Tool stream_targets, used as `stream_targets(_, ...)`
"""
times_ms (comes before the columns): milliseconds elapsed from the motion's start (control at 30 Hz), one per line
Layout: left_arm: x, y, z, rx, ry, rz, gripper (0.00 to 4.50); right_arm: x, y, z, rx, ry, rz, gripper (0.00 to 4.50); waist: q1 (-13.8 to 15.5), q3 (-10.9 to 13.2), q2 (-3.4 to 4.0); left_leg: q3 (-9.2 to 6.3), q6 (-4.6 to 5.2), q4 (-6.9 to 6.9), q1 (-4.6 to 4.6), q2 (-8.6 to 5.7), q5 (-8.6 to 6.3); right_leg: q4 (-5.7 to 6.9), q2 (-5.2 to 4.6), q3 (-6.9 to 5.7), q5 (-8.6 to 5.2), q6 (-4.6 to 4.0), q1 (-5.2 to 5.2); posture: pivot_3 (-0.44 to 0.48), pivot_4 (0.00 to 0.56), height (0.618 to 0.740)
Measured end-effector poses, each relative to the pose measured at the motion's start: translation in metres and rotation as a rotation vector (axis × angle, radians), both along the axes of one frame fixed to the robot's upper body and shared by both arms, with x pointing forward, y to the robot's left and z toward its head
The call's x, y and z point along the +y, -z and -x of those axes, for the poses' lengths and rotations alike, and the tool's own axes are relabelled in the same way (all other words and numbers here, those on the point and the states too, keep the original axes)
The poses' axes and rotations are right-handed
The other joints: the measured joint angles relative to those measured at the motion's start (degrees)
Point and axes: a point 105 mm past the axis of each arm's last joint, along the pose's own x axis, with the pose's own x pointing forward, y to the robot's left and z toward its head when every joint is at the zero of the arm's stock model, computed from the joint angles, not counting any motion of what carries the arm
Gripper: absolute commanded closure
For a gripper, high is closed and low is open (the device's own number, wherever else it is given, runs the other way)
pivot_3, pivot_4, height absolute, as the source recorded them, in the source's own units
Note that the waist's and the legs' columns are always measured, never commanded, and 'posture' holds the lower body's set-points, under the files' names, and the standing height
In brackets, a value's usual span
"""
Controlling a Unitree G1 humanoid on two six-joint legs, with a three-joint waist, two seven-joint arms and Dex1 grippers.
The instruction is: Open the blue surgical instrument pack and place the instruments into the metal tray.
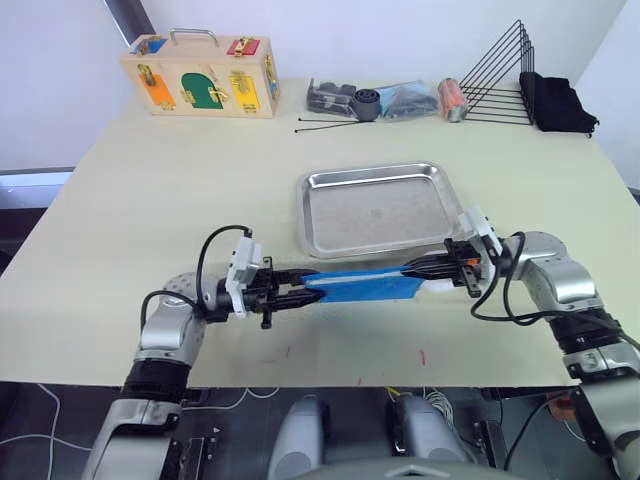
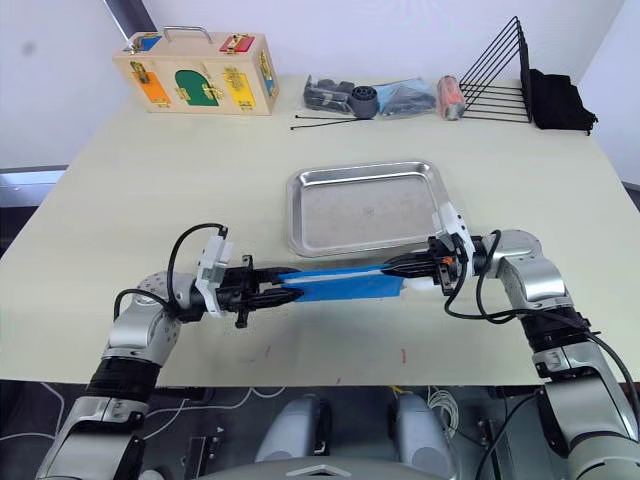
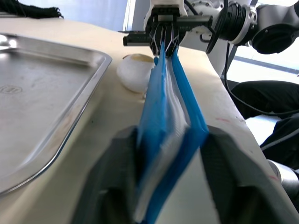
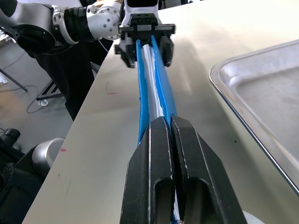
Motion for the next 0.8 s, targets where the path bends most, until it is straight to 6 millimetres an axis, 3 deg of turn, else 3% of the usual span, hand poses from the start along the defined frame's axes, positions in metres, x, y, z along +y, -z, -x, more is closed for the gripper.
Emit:
stream_targets(67, -0.001, 0.000, -0.001, -0.001, -0.001, 0.005, 4.47, 0.000, -0.001, -0.001, -0.003, 0.004, -0.002, 4.50, 0.0, 0.0, 0.00, 0.00, 0.00, 0.00, 0.00, 0.00, 0.00, 0.00, 0.00, 0.00, 0.00, 0.00, 0.00, 0.000, 0.150, 0.740)
stream_targets(267, -0.001, 0.000, -0.001, 0.002, 0.000, 0.009, 4.47, 0.000, 0.000, -0.003, -0.021, 0.023, 0.007, 4.50, 0.1, 0.0, 0.00, 0.00, 0.00, 0.00, -0.01, 0.00, 0.00, -0.01, -0.01, 0.00, 0.00, 0.00, 0.00, 0.000, 0.150, 0.740)
stream_targets(433, -0.002, 0.001, 0.001, 0.002, 0.005, 0.008, 4.50, -0.010, -0.004, -0.003, 0.013, 0.074, -0.012, 2.94, 0.2, 0.0, 0.00, -0.01, 0.00, 0.00, -0.04, -0.01, 0.00, -0.03, -0.04, -0.02, 0.00, 0.00, 0.00, 0.000, 0.150, 0.740)
stream_targets(500, -0.002, 0.001, 0.005, 0.002, 0.009, 0.008, 4.50, -0.022, -0.006, -0.001, 0.023, 0.115, -0.009, 2.02, 0.3, 0.0, 0.00, -0.01, 0.00, 0.00, -0.07, -0.02, 0.00, -0.06, -0.06, -0.03, 0.00, 0.00, 0.00, 0.000, 0.150, 0.740)
stream_targets(567, -0.002, 0.001, 0.007, -0.003, 0.010, 0.003, 4.50, -0.036, -0.009, 0.002, 0.037, 0.163, -0.006, 0.68, 0.3, 0.0, 0.00, 0.00, 0.00, 0.00, -0.06, -0.03, 0.00, -0.04, -0.06, -0.01, 0.00, 0.00, 0.00, 0.000, 0.150, 0.740)
stream_targets(600, -0.002, 0.001, 0.007, -0.003, 0.011, 0.003, 4.50, -0.037, -0.009, 0.002, 0.037, 0.166, -0.006, 0.30, 0.2, 0.0, 0.00, 0.00, 0.00, 0.00, -0.06, -0.03, 0.00, -0.03, -0.06, -0.02, 0.00, 0.00, 0.00, 0.000, 0.150, 0.740)
stream_targets(633, -0.002, 0.002, 0.007, -0.003, 0.010, 0.000, 4.50, -0.044, -0.012, 0.002, 0.034, 0.196, -0.013, 0.03, 0.2, 0.0, 0.00, -0.01, 0.00, 0.00, -0.04, -0.03, 0.00, -0.02, -0.04, -0.02, 0.00, 0.00, 0.00, 0.000, 0.150, 0.740)
stream_targets(800, -0.003, 0.001, 0.011, -0.014, 0.017, -0.007, 4.50, -0.076, -0.020, -0.007, -0.015, 0.386, -0.008, 0.03, 0.0, 0.0, 0.00, 0.02, 0.00, -0.01, -0.04, -0.03, 0.00, -0.04, -0.03, 0.02, 0.00, 0.01, 0.00, 0.000, 0.150, 0.740)
